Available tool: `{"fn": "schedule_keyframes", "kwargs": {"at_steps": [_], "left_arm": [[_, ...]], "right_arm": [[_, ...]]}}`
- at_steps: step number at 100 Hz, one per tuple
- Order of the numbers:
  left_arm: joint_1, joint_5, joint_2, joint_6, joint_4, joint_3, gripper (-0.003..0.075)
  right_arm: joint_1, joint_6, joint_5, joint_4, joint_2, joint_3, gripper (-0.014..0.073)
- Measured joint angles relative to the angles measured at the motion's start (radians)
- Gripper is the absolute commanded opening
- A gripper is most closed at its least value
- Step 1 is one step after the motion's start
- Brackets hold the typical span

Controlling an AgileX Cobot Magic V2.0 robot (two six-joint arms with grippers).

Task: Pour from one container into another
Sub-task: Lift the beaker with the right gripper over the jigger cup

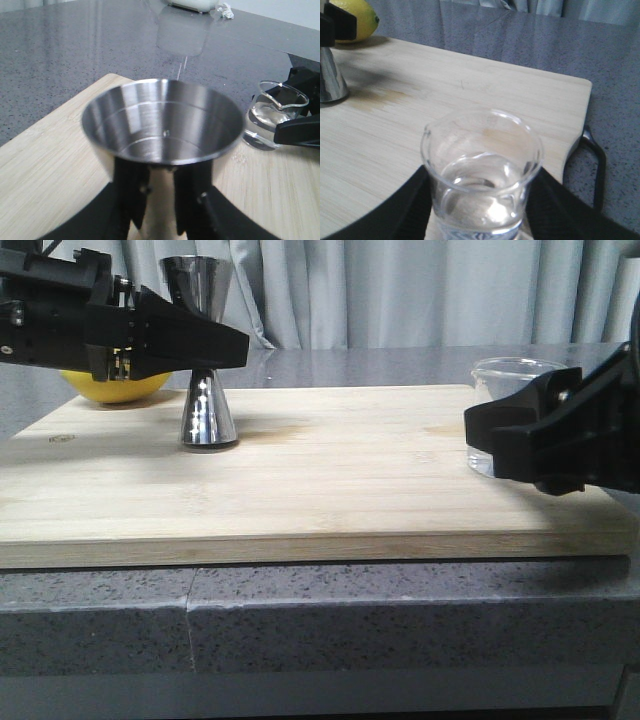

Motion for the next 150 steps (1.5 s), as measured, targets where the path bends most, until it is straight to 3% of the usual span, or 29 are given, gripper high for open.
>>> {"fn": "schedule_keyframes", "kwargs": {"at_steps": [28,69,106,150], "left_arm": [[0.000,0.000,0.000,0.000,0.000,0.000,0.0187],[0.000,0.000,0.000,0.000,0.000,0.000,0.0187],[0.000,0.000,0.000,0.000,0.000,0.000,0.0187],[0.000,0.000,0.000,0.000,0.000,0.000,0.0187]], "right_arm": [[0.000,0.000,0.048,0.000,-0.008,-0.033,0.0286],[0.000,-0.045,0.607,-0.012,-0.055,-0.482,0.0286],[0.000,-0.052,0.980,-0.162,0.084,-0.872,0.0286],[0.000,-0.054,1.104,-0.335,0.162,-1.028,0.0286]]}}
